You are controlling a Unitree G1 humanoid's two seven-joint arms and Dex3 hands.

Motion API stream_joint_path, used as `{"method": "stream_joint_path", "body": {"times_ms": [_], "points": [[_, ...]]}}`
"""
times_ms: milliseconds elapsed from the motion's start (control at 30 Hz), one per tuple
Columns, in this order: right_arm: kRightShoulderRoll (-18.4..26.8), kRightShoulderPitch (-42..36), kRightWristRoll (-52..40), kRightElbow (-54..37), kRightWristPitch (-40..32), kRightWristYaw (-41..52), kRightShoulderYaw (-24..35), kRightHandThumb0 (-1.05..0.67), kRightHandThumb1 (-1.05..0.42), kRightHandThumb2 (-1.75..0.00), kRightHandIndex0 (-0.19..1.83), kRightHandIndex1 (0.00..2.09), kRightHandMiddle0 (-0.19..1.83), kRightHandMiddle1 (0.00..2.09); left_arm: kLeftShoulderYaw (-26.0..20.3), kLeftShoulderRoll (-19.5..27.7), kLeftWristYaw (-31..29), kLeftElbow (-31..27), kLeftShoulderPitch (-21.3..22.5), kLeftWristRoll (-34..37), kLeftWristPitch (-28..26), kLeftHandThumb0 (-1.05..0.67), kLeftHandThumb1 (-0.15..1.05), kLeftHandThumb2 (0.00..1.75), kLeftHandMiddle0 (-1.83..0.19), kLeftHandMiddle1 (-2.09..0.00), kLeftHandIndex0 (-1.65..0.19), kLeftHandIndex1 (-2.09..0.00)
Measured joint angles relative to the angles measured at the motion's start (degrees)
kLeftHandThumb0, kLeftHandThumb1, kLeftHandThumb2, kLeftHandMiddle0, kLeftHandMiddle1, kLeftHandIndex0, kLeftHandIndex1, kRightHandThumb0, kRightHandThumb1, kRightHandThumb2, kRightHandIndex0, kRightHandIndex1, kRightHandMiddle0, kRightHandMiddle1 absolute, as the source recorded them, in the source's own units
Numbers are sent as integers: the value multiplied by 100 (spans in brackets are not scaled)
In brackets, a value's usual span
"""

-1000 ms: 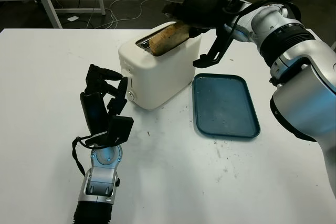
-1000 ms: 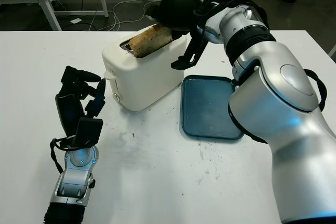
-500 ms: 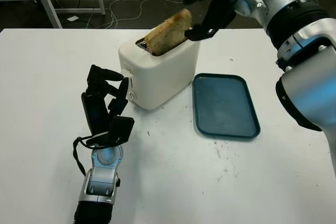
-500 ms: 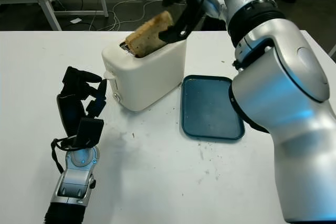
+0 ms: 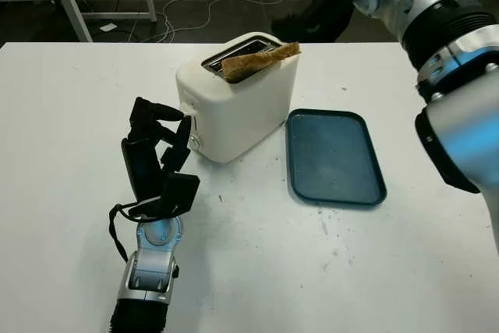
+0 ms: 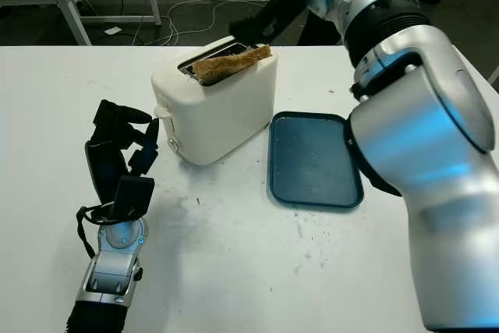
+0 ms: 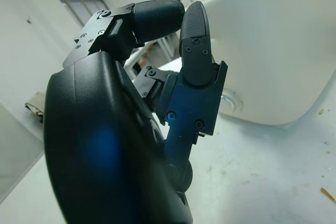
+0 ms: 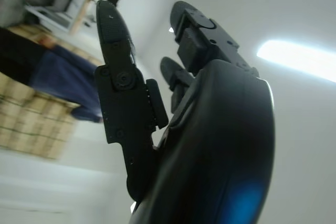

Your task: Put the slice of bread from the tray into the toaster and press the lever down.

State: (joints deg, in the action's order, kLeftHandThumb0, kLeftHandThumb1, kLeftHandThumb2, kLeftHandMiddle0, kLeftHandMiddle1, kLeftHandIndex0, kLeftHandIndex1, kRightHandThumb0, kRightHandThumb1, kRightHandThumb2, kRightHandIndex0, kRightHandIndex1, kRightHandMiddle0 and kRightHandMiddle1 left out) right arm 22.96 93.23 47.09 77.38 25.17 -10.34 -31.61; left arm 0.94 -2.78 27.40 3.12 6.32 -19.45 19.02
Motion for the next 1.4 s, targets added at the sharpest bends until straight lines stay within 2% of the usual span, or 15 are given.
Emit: {"method": "stream_joint_path", "body": {"times_ms": [167, 267, 433, 600, 800, 900, 1133, 1300, 1400], "points": [[293, -211, -791, -364, 629, 634, 667, -70, -72, 0, 39, 82, 69, 10, 4, 1, 2, 51, -20, 12, 53, -40, 92, 38, -78, -175, -39, -173], [524, -527, -1222, -719, 1254, 758, 1015, -84, -73, -1, 35, 85, 67, 10, 7, 2, 2, 53, -27, -4, 53, -40, 92, 38, -76, -175, -38, -173], [933, -1525, -1548, -1962, 1972, 861, 1318, -87, -75, -1, 27, 79, 60, 5, 33, 3, 2, 55, -42, -28, 53, -41, 92, 38, -75, -175, -37, -172], [1159, -2781, -1367, -3287, 2202, 678, 1382, -90, -79, -2, 21, 77, 54, 2, 64, 6, 3, 60, -49, -46, 54, -41, 92, 38, -75, -175, -38, -171], [1242, -3784, -221, -4085, 2040, -70, 1242, -89, -77, 0, 14, 83, 50, 0, 68, 6, 6, 66, -49, -46, 54, -40, 92, 38, -78, -175, -39, -171], [1244, -3976, 170, -4137, 1961, -383, 1094, -87, -71, 0, 16, 79, 51, 1, 69, 6, 6, 65, -49, -42, 54, -40, 92, 38, -78, -175, -39, -171], [1104, -4022, 1161, -3799, 1544, -1518, 562, -93, -70, 0, 24, 67, 54, 2, 74, 6, 3, 66, -49, -29, 54, -40, 92, 38, -79, -175, -40, -171], [817, -3726, 1878, -3124, 1010, -2921, 73, -77, -68, 0, 33, 66, 57, 3, 80, 6, -11, 66, -49, -25, 51, -40, 92, 37, -80, -175, -40, -171], [636, -3462, 1910, -2666, 894, -3495, -100, -71, -70, -1, 31, 70, 57, 3, 89, 6, -37, 66, -49, 10, 52, -40, 92, 37, -79, -175, -39, -171]]}}
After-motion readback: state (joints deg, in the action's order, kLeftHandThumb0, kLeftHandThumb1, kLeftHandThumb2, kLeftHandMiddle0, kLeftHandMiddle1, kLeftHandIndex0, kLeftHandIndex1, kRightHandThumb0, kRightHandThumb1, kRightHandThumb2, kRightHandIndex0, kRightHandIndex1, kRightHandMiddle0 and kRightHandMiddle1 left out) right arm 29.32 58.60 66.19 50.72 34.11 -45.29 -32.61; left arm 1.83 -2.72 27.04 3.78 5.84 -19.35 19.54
